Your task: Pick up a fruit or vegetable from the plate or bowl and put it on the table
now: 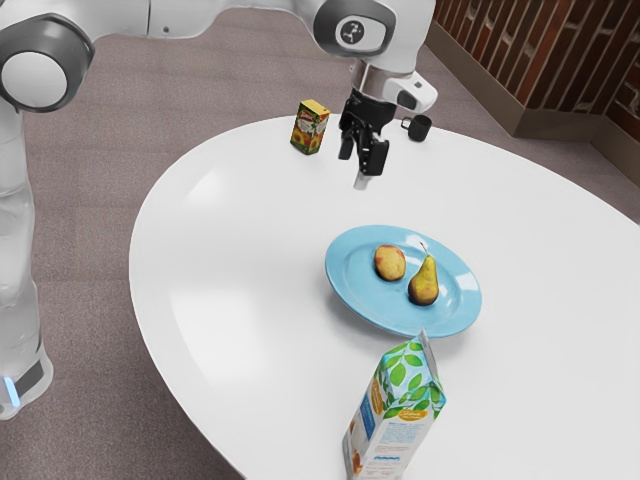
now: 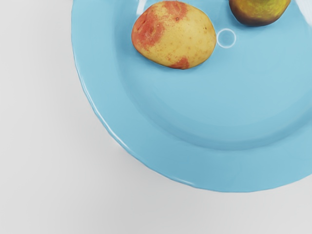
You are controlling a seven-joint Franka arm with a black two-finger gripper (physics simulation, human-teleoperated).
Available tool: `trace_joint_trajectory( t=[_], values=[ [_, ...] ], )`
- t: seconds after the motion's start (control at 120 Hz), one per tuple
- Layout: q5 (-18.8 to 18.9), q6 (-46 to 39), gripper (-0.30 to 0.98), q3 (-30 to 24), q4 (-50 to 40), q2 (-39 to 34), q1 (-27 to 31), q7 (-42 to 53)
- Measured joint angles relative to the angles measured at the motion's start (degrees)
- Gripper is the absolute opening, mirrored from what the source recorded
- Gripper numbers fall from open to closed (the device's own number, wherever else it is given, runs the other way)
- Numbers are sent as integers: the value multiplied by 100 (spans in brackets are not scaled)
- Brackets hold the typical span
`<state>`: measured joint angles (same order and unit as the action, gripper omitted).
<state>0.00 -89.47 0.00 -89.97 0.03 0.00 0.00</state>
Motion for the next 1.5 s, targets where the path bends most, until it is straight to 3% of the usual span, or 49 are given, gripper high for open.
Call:
trace_joint_trajectory(
  t=[0.075,0.175,0.542,1.042,1.5],
  values=[
    [121,222,68,-51,1659,785,61,-75],
    [214,446,69,-67,2234,1057,160,-174],
    [156,719,69,-158,2400,1177,175,-398],
    [177,257,69,-319,2462,2290,-567,-290],
    [176,-55,69,-273,2825,3128,-483,-230]
  ],
)
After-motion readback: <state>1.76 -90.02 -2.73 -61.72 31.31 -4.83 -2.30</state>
